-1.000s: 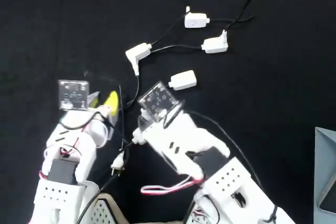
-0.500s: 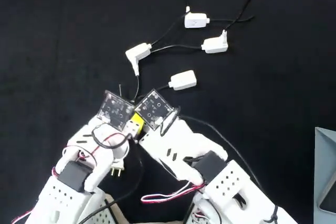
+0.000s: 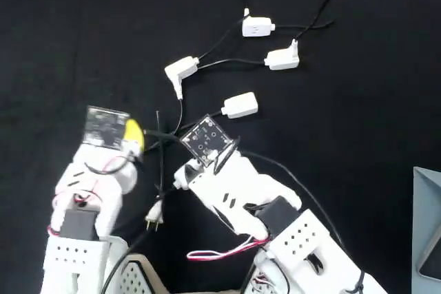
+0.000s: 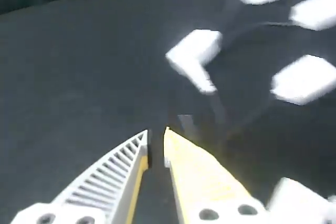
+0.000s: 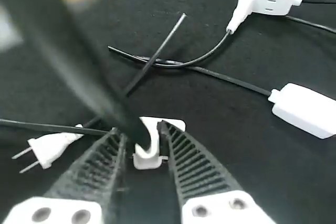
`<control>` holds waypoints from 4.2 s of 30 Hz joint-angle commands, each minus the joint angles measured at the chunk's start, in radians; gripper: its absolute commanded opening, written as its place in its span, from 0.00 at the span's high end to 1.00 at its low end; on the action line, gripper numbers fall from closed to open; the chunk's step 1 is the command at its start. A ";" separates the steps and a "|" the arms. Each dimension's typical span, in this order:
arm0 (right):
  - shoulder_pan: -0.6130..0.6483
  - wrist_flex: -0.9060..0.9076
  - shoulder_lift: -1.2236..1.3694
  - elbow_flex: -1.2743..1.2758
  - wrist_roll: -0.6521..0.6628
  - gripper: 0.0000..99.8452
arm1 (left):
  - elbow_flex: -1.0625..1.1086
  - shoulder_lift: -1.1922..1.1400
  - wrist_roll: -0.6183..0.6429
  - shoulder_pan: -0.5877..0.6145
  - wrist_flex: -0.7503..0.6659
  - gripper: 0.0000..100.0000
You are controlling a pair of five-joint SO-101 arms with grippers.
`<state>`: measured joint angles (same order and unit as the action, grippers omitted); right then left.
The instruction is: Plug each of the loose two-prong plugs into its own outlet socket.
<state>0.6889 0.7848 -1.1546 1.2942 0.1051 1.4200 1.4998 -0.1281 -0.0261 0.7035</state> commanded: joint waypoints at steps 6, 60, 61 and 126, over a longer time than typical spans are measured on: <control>-0.043 -0.150 0.061 0.062 -0.051 0.99 | -0.015 0.009 0.114 0.274 -0.026 0.94; -0.066 -0.381 0.374 -0.031 -0.044 0.99 | 0.045 0.009 0.107 0.340 -0.144 0.94; -0.066 -0.379 0.374 -0.036 -0.046 0.99 | 0.045 0.009 0.107 0.340 -0.144 0.94; -0.123 -0.273 0.553 -0.056 -0.038 0.99 | 0.045 0.009 0.107 0.346 -0.144 0.94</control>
<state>0.5769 0.5132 -0.6130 1.2375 0.0698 1.4722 1.4998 -0.0253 0.3099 0.5808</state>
